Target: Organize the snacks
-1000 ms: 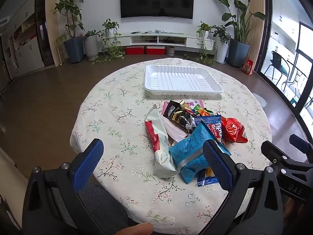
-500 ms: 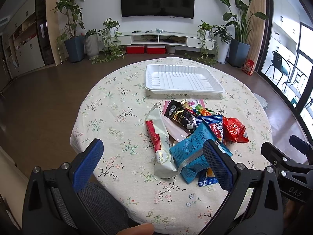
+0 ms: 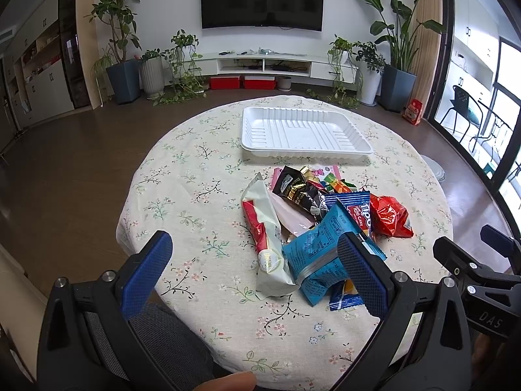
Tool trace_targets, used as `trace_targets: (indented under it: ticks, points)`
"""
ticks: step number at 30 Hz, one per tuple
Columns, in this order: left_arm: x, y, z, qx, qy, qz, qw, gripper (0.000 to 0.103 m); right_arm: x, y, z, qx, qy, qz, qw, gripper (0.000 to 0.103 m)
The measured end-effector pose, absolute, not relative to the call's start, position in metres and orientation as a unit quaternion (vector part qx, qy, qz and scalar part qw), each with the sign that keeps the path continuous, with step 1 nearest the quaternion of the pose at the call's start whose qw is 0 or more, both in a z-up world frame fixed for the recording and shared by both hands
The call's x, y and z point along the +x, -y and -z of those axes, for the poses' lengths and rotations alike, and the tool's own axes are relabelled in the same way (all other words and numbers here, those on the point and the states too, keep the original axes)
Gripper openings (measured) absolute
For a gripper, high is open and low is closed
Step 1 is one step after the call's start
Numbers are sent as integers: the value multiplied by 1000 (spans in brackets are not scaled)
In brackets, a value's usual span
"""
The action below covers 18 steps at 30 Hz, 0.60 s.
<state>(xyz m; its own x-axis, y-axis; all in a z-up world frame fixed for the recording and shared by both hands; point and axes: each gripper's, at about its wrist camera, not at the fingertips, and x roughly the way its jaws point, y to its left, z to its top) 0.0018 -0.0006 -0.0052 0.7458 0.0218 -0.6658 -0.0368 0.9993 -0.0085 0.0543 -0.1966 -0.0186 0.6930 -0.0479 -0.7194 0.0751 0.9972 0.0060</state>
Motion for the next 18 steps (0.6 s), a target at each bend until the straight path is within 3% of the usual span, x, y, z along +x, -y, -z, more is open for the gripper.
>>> trace_targets:
  ticks: [18]
  points:
    - [1, 1, 5, -10, -357, -16, 934, 103, 54, 197, 19, 19, -391, 33, 919, 103]
